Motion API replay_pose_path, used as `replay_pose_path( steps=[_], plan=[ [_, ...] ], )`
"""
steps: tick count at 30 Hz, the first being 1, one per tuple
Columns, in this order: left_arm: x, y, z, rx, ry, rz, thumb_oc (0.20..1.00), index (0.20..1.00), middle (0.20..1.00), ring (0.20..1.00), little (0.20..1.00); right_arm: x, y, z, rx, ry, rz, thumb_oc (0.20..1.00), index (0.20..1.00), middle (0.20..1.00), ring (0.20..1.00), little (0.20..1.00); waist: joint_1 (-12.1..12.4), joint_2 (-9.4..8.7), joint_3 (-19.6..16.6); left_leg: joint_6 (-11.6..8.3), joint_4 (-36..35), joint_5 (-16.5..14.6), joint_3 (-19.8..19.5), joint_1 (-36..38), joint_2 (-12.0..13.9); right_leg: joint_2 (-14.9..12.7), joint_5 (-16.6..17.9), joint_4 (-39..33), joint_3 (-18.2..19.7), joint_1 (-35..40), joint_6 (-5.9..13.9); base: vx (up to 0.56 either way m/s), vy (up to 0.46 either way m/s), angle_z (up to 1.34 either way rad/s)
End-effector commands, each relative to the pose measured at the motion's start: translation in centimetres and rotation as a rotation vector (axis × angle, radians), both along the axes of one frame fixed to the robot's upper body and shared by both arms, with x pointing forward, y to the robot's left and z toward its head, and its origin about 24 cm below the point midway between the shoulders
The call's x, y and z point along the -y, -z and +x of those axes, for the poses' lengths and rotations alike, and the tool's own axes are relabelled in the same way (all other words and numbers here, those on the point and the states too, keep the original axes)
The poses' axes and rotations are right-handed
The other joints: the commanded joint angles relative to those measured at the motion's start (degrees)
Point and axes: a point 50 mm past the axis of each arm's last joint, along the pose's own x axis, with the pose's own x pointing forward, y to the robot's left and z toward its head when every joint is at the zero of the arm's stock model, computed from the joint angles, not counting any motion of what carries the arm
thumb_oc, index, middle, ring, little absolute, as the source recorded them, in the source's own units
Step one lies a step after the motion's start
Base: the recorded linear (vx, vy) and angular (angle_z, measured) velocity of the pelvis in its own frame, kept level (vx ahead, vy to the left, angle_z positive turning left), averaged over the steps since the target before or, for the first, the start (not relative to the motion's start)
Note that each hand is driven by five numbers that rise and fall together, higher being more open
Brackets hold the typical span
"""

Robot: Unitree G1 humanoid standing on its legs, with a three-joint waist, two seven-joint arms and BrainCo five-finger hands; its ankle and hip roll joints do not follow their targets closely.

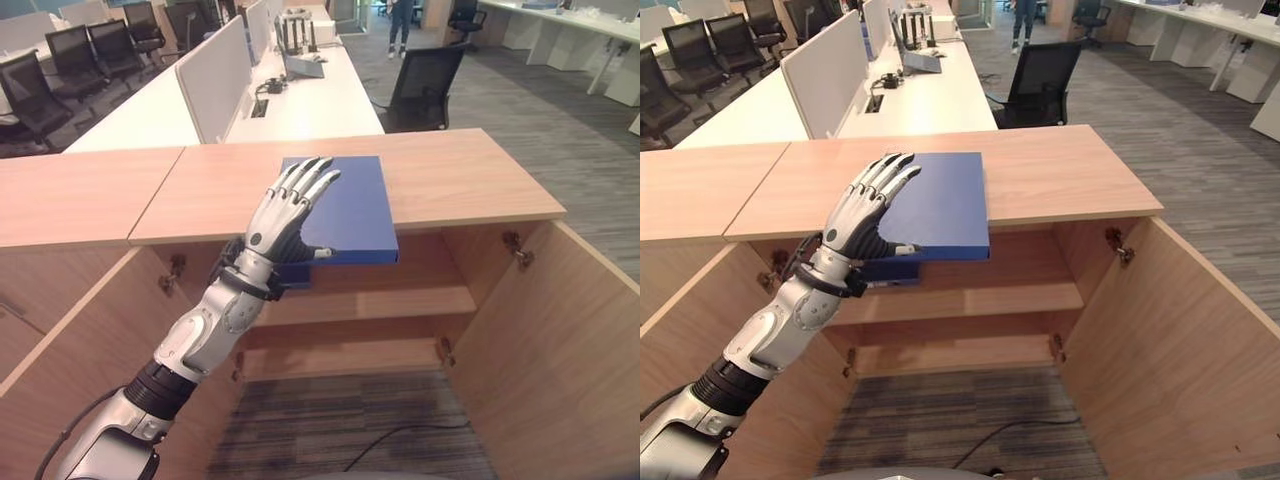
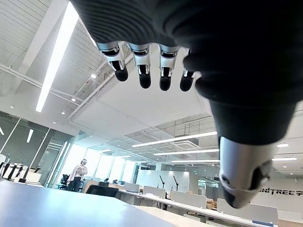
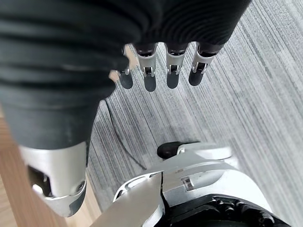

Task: Put the empty folder in the office cabinet

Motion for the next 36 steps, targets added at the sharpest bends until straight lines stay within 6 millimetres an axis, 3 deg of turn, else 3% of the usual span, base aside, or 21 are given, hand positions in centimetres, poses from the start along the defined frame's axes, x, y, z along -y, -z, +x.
replay_pose_path(
  steps=[1,16,36],
  plan=[
    [-0.2,-3.0,-0.1,0.084,0.035,-0.066,1.000,1.000,1.000,1.000,1.000,-1.2,0.3,0.4,-0.016,0.026,0.020,1.000,1.000,1.000,1.000,1.000,0.11,-3.73,-0.16,-0.50,0.36,-4.64,1.42,-0.55,-0.59,-2.96,-2.99,0.09,1.16,2.75,5.49,0.00,0.000,0.00],
    [0.5,-0.3,3.0,-0.033,-0.079,0.043,1.000,1.000,1.000,1.000,1.000,-1.0,0.2,0.5,-0.033,-0.008,0.011,1.000,1.000,1.000,1.000,1.000,-0.66,-3.85,-0.10,-0.60,0.36,-4.67,1.75,-0.22,-0.49,-2.92,-3.02,0.09,1.25,2.87,5.38,0.00,0.000,-0.01],
    [1.7,-0.3,5.4,0.019,-0.167,0.179,1.000,1.000,1.000,1.000,1.000,-0.5,0.2,-0.2,-0.065,-0.032,-0.011,1.000,1.000,1.000,1.000,1.000,-2.22,-4.10,-0.29,-0.58,0.36,-4.90,2.61,0.10,-0.30,-2.82,-2.83,0.09,2.13,2.58,5.51,0.00,0.000,0.00]
  ],
)
